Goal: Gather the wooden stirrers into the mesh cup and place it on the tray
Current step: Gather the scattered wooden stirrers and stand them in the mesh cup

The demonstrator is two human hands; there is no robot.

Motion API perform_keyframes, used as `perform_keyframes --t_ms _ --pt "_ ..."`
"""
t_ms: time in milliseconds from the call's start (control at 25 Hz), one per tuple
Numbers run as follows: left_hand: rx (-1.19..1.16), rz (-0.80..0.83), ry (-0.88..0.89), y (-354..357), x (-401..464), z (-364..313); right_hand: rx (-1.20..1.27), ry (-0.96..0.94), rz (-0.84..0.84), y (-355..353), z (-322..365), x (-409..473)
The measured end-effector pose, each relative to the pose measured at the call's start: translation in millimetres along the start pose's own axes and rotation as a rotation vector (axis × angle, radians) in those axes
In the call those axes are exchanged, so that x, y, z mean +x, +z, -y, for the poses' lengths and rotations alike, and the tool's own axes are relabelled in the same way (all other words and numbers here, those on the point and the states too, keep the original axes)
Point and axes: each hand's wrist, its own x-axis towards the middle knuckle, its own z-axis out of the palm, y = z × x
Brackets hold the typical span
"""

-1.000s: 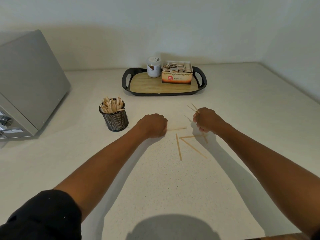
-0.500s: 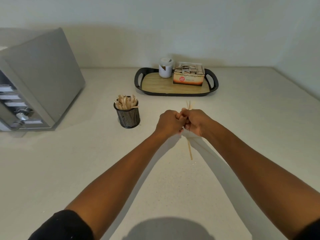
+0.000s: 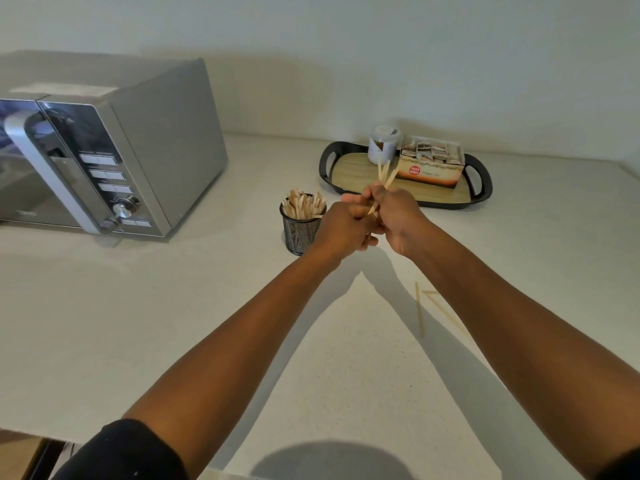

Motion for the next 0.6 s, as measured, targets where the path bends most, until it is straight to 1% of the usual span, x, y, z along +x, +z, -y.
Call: perform_keyframes --t_ms 120,200,320,440,600 --pt "-0.064 0.046 -0.039 -18 5 -10 -0.169 -0.118 0.040 17 10 4" --pt "-0.100 0.068 -0.065 -30 8 -17 -0.231 -0.191 0.084 28 16 8" --pt "-0.078 0.033 -0.033 -51 11 -25 -0.310 -0.267 0.138 43 28 17" --pt "0.051 -0.002 -0.022 -73 17 -30 -0.375 -0.309 0.154 55 44 27" --pt "0.306 -0.064 0.029 -100 26 -27 -0.483 -0.415 0.124 72 59 42"
